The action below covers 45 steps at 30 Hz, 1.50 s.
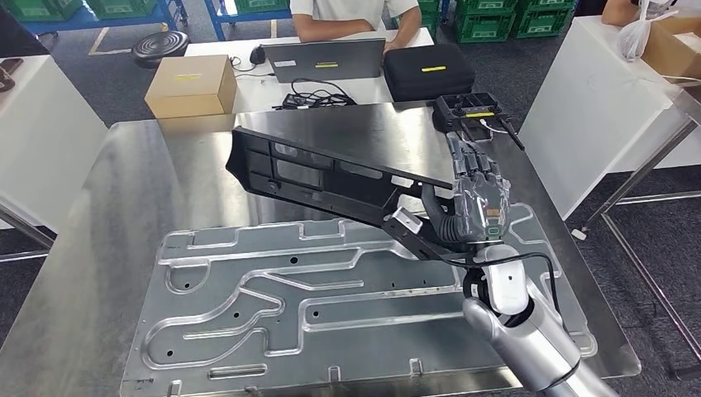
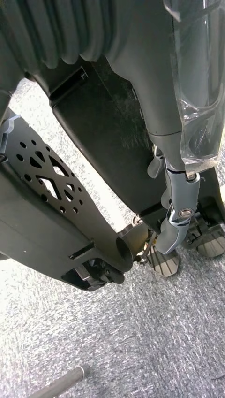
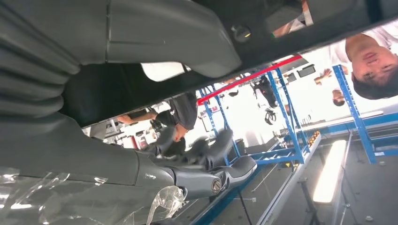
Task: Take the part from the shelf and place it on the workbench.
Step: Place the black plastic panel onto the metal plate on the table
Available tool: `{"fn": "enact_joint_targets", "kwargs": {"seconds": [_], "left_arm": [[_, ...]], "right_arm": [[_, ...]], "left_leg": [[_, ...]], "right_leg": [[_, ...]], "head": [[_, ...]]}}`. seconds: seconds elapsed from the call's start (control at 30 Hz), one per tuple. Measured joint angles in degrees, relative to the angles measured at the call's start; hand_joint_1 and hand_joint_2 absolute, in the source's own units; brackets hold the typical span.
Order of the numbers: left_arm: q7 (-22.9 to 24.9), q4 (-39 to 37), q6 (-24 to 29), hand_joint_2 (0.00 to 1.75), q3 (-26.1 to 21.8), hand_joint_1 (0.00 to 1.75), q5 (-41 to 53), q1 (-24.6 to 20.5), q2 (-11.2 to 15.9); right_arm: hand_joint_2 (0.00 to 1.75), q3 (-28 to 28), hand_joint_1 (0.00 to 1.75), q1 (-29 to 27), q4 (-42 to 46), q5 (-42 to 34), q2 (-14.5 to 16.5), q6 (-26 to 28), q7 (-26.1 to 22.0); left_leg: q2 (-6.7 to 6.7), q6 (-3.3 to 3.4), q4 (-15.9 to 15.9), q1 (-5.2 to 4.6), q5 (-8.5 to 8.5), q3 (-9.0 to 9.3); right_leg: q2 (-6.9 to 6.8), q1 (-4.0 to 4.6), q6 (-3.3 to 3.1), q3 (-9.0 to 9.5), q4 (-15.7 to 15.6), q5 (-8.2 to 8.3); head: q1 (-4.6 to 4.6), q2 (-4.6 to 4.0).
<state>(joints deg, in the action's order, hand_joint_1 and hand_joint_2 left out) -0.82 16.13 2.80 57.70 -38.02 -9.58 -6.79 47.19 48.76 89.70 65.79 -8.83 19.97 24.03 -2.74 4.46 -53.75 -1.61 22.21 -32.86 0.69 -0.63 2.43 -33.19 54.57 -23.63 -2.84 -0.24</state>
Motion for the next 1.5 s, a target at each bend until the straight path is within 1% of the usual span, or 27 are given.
{"fn": "enact_joint_targets", "kwargs": {"seconds": [0.2,0.3,0.33,0.4,0.53,0.6,0.67,0.77,0.83,0.93,1.0,1.03,1.07,1.1,1.13,1.2,1.23,1.27,1.3,1.33,1.37,1.4,1.43,1.47,1.5], "left_arm": [[0.29,-0.02,0.07,0.0,0.0,0.0,0.17,0.01,0.01],[0.72,-0.02,0.25,0.0,0.0,0.0,0.42,0.0,0.01],[0.76,-0.02,0.28,0.0,0.0,0.0,0.44,0.0,0.01],[0.69,-0.02,0.31,0.0,0.0,0.0,0.45,0.04,0.01],[-0.19,-0.02,0.57,0.0,-0.01,0.0,0.33,0.49,-0.01],[-0.49,-0.02,0.71,0.0,-0.02,0.0,0.13,0.61,-0.01],[-0.58,-0.02,0.77,0.0,-0.02,0.0,-0.05,0.52,-0.02],[-0.58,-0.02,0.8,0.0,-0.02,0.0,-0.16,0.42,-0.03],[-0.58,-0.02,0.8,0.0,-0.02,0.0,-0.21,0.43,-0.03],[-0.8,-0.02,0.83,0.0,-0.08,0.0,-0.51,0.56,-0.03],[-1.04,-0.02,0.97,0.0,-0.15,0.0,-0.81,0.65,-0.03],[-1.11,-0.02,1.11,0.0,-0.17,0.0,-0.93,0.67,-0.03],[-1.08,-0.02,1.34,0.0,-0.19,0.0,-0.99,0.68,-0.03],[-0.89,-0.02,1.64,0.0,-0.21,0.0,-0.91,0.69,-0.03],[-0.56,-0.02,1.96,0.0,-0.21,0.0,-0.69,0.68,-0.02],[0.15,-0.02,2.4,0.0,-0.22,0.0,-0.06,0.65,-0.01],[0.36,-0.02,2.48,0.0,-0.22,0.0,0.26,0.65,-0.01],[0.45,-0.03,2.48,0.0,-0.22,0.0,0.52,0.67,-0.01],[0.49,-0.04,2.45,0.0,-0.22,0.0,0.73,0.7,0.0],[0.49,-0.05,2.4,0.0,-0.22,0.0,0.89,0.72,0.02],[0.49,-0.06,2.34,0.0,-0.22,0.0,0.97,0.74,0.03],[0.46,-0.07,2.29,0.0,-0.22,0.0,1.01,0.76,0.04],[0.39,-0.08,2.27,0.0,-0.22,0.0,1.02,0.78,0.04],[0.32,-0.08,2.25,0.0,-0.22,0.0,1.02,0.79,0.05],[0.23,-0.09,2.24,0.0,-0.22,0.0,1.02,0.79,0.06]], "right_arm": [[0.0,-0.25,0.0,-0.09,0.5,-0.65,-0.61,-0.71,0.81],[0.0,-0.63,0.0,-0.07,0.55,-3.61,-0.67,-0.71,2.19],[0.0,-0.88,0.0,-0.09,0.55,-5.52,-0.68,-0.64,2.95],[0.0,-1.66,0.0,-0.22,0.54,-11.73,-0.72,-0.51,5.49],[0.0,-3.37,0.0,-0.8,0.16,-29.66,-1.39,-0.15,12.51],[0.0,-3.71,0.0,-1.12,-0.15,-37.27,-1.99,0.38,14.42],[0.0,-3.83,0.0,-1.28,-0.39,-41.67,-2.38,1.18,15.09],[0.0,-3.86,0.0,-1.32,-0.66,-44.8,-2.74,1.89,15.23],[0.0,-3.96,0.0,-1.52,-0.83,-48.35,-2.91,2.82,15.21],[0.0,-4.05,0.0,-2.17,-1.05,-53.35,-3.31,6.41,14.42],[0.0,-4.05,0.0,-2.48,-1.17,-54.85,-3.56,8.79,13.0],[0.0,-4.05,0.0,-2.6,-1.2,-55.61,-3.62,10.08,11.67],[0.0,-4.05,0.0,-2.73,-1.2,-56.81,-3.58,11.58,9.18],[0.0,-4.06,0.0,-2.85,-1.2,-58.45,-3.39,13.24,5.8],[0.0,-4.09,0.0,-2.93,-1.14,-60.49,-3.01,14.81,1.39],[0.0,-4.18,0.0,-3.11,-0.47,-64.3,-1.86,17.12,-7.41],[0.0,-4.23,0.0,-3.3,0.31,-65.82,-1.26,17.75,-11.13],[0.0,-4.27,0.0,-3.56,1.35,-67.01,-0.75,18.12,-13.87],[0.0,-4.3,0.0,-3.91,2.62,-67.94,-0.29,18.36,-15.96],[0.0,-4.31,0.0,-4.33,3.95,-68.62,0.12,18.53,-17.5],[0.0,-4.3,0.0,-4.82,5.25,-69.07,0.48,18.65,-18.49],[0.0,-4.28,0.0,-5.43,6.58,-69.45,0.82,18.69,-19.38],[0.0,-4.25,0.0,-6.09,7.93,-69.71,1.12,18.59,-20.31],[0.0,-4.17,0.0,-6.74,9.32,-69.89,1.35,18.38,-21.4],[0.0,-4.09,0.0,-7.38,10.82,-69.93,1.55,18.11,-22.47]], "left_leg": [[0.0,0.0,-0.01,-0.01,0.0,0.0],[0.0,0.0,0.0,0.01,0.0,0.01],[0.0,0.0,0.0,0.01,0.0,0.02],[0.0,0.0,0.0,0.01,0.0,0.03],[0.0,0.0,0.0,0.01,0.0,0.04],[0.02,0.0,0.0,0.01,0.0,0.04],[0.04,0.0,0.0,0.01,0.0,0.05],[0.04,0.0,0.0,0.01,0.0,0.06],[0.04,0.0,0.0,0.01,0.0,0.06],[0.04,0.0,0.0,0.01,0.0,0.06],[0.04,0.0,0.0,0.01,0.0,0.06],[0.04,0.0,0.01,0.01,0.0,0.06],[0.04,0.0,0.01,0.01,0.0,0.06],[0.04,0.0,0.01,0.02,0.0,0.06],[0.05,0.13,-0.05,-0.05,0.03,0.08],[0.13,0.54,0.53,0.02,-0.34,0.53],[0.23,0.71,1.2,0.18,-0.73,1.0],[0.36,0.78,1.97,0.49,-1.17,1.45],[0.48,0.75,2.62,0.85,-1.53,1.82],[0.55,0.72,2.82,1.08,-1.69,1.92],[0.59,0.67,2.86,1.35,-1.77,1.87],[0.61,0.51,2.85,1.66,-1.87,1.77],[0.59,0.25,2.81,2.0,-1.97,1.62],[0.55,-0.12,2.72,2.43,-2.05,1.43],[0.51,-0.65,2.48,2.93,-2.07,1.21]], "right_leg": [[0.0,-0.03,0.0,0.01,0.0,0.01],[0.0,-0.05,0.0,0.02,0.0,0.01],[0.0,-0.05,0.0,0.02,0.0,0.01],[-0.01,-0.05,-0.01,0.03,0.0,0.0],[0.0,-0.05,-0.01,0.04,0.0,0.0],[0.01,-0.06,-0.01,0.04,0.0,0.01],[0.02,-0.06,-0.01,0.04,0.0,0.01],[0.02,-0.06,-0.01,0.04,0.0,0.01],[0.02,-0.06,-0.01,0.05,0.0,0.01],[0.02,-0.06,-0.01,0.05,0.0,0.01],[0.02,-0.06,-0.01,0.05,0.0,0.01],[0.02,-0.06,-0.01,0.06,0.0,0.01],[0.02,-0.06,-0.01,0.06,0.0,0.01],[0.02,-0.06,-0.01,0.06,0.0,0.01],[0.02,-0.14,0.09,0.11,-0.09,0.11],[0.06,-0.17,0.33,0.38,-0.41,0.31],[0.04,-0.12,0.51,0.5,-0.33,0.05],[0.03,0.0,0.63,0.3,0.63,-0.95],[0.01,0.07,0.84,-0.4,2.78,-2.66],[-0.05,-0.08,1.17,-1.65,6.2,-4.85],[-0.06,-0.33,1.58,-3.19,10.27,-7.03],[-0.1,-0.69,2.07,-4.44,13.68,-8.43],[-0.16,-1.13,2.61,-4.89,15.42,-8.8],[-0.26,-1.61,3.19,-4.21,14.72,-8.0],[-0.4,-2.15,3.89,-2.35,11.63,-6.35]], "head": [[0.0,0.0],[0.0,0.0],[0.0,0.0],[0.0,0.0],[0.0,0.0],[0.0,0.0],[0.0,-0.01],[0.0,0.0],[0.0,0.0],[0.0,0.0],[0.0,-0.01],[0.0,-0.01],[0.0,-0.01],[0.0,0.0],[0.0,0.0],[-0.01,0.0],[-0.02,0.0],[-0.01,-0.01],[0.0,-0.01],[0.01,-0.01],[0.02,-0.01],[0.02,0.0],[0.02,0.0],[0.02,0.0],[0.02,0.0]]}}
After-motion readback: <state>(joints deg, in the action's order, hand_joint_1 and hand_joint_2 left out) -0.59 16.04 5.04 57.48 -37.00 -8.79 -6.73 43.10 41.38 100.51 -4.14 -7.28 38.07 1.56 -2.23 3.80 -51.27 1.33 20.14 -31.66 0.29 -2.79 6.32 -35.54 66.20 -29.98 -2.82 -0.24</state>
